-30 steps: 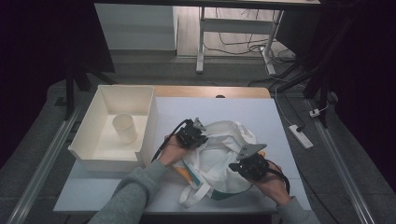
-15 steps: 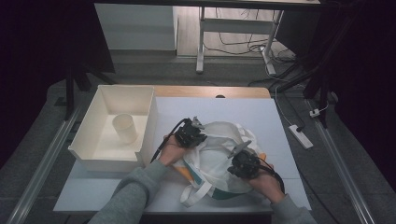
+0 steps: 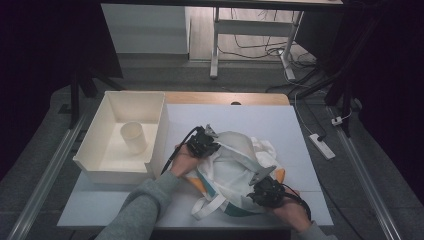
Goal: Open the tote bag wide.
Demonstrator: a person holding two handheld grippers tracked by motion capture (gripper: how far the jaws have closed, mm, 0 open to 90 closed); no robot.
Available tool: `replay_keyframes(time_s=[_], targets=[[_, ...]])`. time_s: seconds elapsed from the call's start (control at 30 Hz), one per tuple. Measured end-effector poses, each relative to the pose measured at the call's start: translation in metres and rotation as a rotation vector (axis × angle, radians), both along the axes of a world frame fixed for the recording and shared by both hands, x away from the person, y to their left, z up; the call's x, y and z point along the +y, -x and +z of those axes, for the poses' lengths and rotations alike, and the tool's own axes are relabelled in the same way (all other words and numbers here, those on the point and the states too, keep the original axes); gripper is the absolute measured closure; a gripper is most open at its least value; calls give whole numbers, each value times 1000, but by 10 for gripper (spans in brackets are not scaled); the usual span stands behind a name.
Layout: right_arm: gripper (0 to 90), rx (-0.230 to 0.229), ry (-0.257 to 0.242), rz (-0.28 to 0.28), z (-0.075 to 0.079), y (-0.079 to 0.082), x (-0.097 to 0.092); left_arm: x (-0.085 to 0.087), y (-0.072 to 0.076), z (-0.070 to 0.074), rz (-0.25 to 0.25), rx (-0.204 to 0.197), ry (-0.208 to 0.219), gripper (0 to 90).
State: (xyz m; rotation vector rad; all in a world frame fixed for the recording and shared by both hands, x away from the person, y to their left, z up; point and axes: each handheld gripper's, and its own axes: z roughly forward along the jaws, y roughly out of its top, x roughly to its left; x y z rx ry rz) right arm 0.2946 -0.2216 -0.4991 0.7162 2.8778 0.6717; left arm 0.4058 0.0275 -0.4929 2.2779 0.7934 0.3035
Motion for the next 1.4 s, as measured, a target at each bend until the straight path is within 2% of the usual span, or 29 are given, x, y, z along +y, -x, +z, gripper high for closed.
replay_keyframes(time_s=[0.13,0.2,0.27,0.37,0.47,0.57,0.6,0.63,0.7,0.73,0.8,0.87,1.0,1.07,1.27,1.4], targets=[[896,-20,-44,-5,3,-3,-3,-1,3,2,-8,-6,5,855],[896,-52,-100,-15,10,-4,-6,-1,4,5,-16,-10,5,853],[896,-99,-169,-19,17,-3,-8,0,6,7,-29,-8,18,849],[896,-178,-228,-29,28,-2,-7,2,8,12,-52,-4,40,811],[895,-178,-278,-36,34,-10,-6,5,13,20,-64,-9,77,741],[893,-167,-330,-46,38,-20,-6,11,18,31,-66,-1,113,598],[871,-162,-345,-49,39,-23,-6,13,20,35,-69,2,117,554],[809,-162,-359,-57,40,-26,-6,16,23,39,-70,2,123,519],[742,-166,-382,-83,43,-30,-7,21,28,45,-71,0,142,487],[725,-167,-390,-85,44,-31,-8,24,33,50,-76,-3,157,481],[668,-200,-382,-94,49,-33,-10,30,40,58,-82,-8,180,465],[619,-194,-397,-106,55,-38,-12,35,47,66,-95,-12,196,441],[549,-232,-413,-155,60,-40,-17,42,61,78,-115,-37,200,403],[525,-242,-429,-168,58,-39,-21,45,65,82,-116,-54,206,388],[493,-269,-405,-166,49,-33,-38,55,71,94,-107,-68,220,359],[488,-286,-437,-180,48,-33,-50,69,77,105,-86,-80,231,346]])
